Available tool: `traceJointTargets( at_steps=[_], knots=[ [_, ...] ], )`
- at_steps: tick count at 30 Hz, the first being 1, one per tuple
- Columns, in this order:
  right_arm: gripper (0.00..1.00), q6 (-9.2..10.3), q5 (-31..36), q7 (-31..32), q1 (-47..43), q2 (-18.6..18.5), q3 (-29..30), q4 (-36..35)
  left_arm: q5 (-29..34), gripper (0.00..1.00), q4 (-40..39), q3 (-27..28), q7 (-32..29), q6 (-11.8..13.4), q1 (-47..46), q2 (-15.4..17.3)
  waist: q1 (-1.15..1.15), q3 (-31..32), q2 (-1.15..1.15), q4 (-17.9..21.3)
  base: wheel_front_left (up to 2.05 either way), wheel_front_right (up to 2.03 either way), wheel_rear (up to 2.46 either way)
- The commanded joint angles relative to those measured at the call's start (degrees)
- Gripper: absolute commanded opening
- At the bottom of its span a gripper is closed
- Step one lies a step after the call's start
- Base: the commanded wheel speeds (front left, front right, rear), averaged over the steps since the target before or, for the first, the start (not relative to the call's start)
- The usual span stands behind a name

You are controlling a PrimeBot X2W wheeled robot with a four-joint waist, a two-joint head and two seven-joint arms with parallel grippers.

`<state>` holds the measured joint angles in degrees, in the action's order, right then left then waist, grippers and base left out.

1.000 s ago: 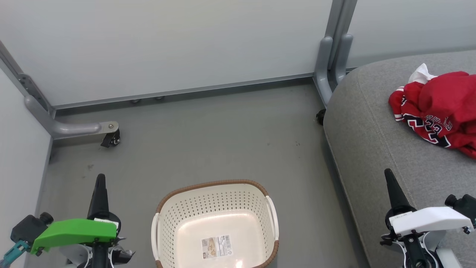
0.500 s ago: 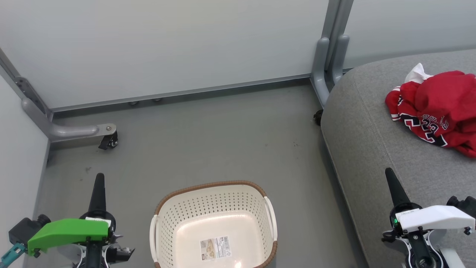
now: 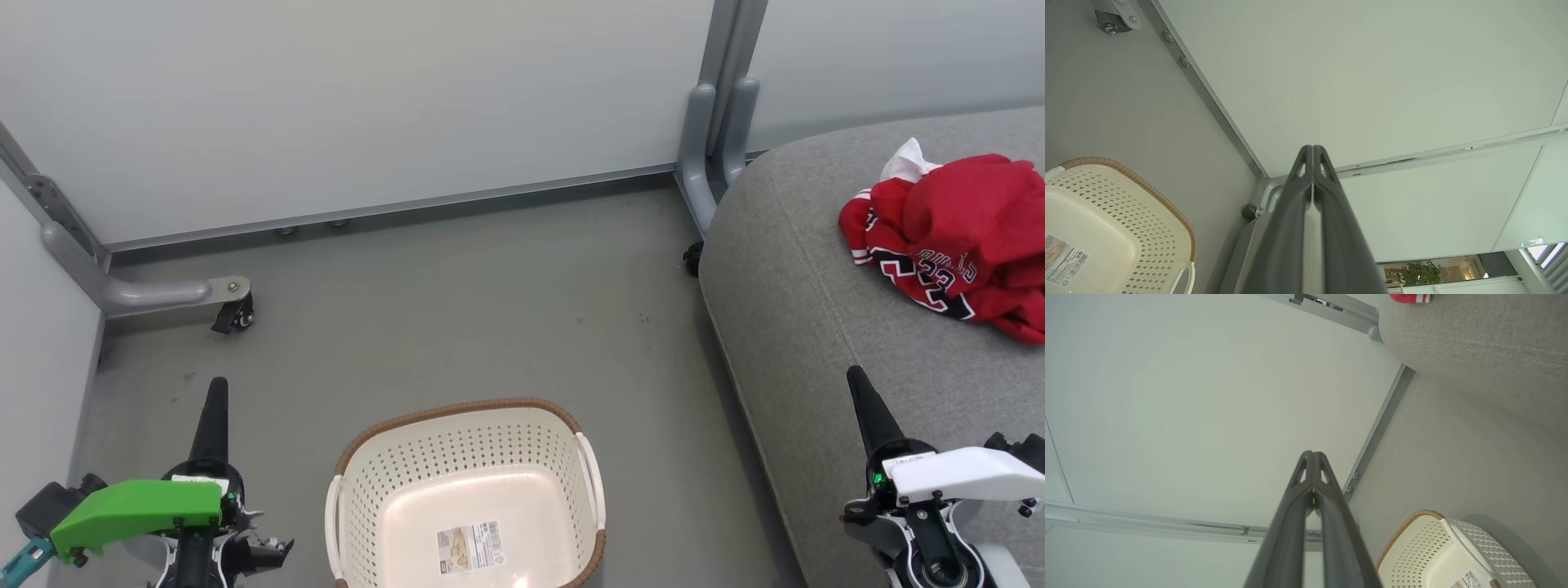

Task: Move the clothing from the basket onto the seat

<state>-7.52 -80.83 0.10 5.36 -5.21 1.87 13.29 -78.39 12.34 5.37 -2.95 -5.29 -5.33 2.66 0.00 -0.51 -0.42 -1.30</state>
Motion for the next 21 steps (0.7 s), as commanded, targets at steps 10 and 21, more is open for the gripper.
traceJointTargets(
  at_steps=[10,21],
  knots=[
    [0.00,0.05,-5.8,1.1,1.2,-0.8,0.1,0.3,-5.2,0.00,-0.6,0.7,-1.4,0.2,-1.3,0.3,0.00,0.2,0.34,0.4,0.00,0.00,0.00],
    [0.00,0.05,-10.9,2.0,1.4,-1.1,0.0,0.7,-9.8,0.00,-0.7,1.1,-2.6,0.2,-1.3,0.4,0.00,0.4,0.38,0.8,0.00,0.00,0.00]
  ],
)
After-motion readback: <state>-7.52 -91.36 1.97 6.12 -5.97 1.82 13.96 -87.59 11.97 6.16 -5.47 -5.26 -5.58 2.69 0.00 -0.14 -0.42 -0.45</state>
